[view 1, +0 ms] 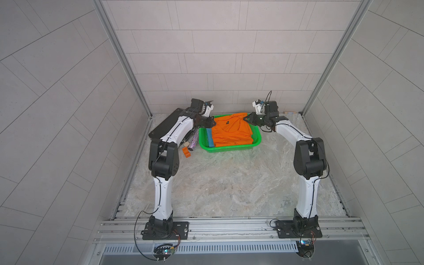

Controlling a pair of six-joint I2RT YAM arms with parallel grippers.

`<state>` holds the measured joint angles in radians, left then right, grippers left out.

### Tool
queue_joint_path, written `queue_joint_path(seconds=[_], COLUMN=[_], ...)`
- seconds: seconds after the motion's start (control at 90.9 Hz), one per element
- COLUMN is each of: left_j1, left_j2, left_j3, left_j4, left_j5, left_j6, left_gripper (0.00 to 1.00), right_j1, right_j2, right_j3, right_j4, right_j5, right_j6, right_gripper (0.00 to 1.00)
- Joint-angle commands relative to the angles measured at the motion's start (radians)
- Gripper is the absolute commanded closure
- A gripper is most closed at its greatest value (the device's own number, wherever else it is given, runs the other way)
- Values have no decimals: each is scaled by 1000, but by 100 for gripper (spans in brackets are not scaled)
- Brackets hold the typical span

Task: Put the folded t-shirts into the basket
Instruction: Place the T-shirt in the bin.

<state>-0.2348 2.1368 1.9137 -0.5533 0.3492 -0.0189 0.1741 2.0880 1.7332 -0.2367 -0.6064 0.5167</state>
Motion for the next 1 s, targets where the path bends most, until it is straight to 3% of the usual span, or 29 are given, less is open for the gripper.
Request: queue_joint_path(seconds=[0.0,0.396,0.429,0.484,0.539,0.583,0.693,0.869,0.99], left_j1=[14,28,29,31,38,43,53,58,58], left_j2=[31,101,102,98,98,93,68,-9,-97], left_j3=[52,130,130,125,125,125,125,107,58], left_j4=[9,-36,-38,-28,-27,-26,-25,-5,7], left_j5=[6,-11,-36,-68,-70,-66,-78,-184,-236], left_j6=[25,53,45,26,9,-7,-21,-21,2], left_gripper=[100,97,91,68,45,32,13,4,3], right_j1=[-4,7,7,7,7,8,8,8,10], right_j2=[8,48,53,62,68,68,40,-29,-123], right_j3=[25,45,50,60,67,66,56,51,5], right_j4=[36,56,56,52,46,43,36,-16,-28], right_j5=[-4,11,12,14,17,27,61,123,148], right_j6=[11,34,35,38,43,44,31,3,-13], right_gripper=[100,100,100,96,73,61,42,31,29])
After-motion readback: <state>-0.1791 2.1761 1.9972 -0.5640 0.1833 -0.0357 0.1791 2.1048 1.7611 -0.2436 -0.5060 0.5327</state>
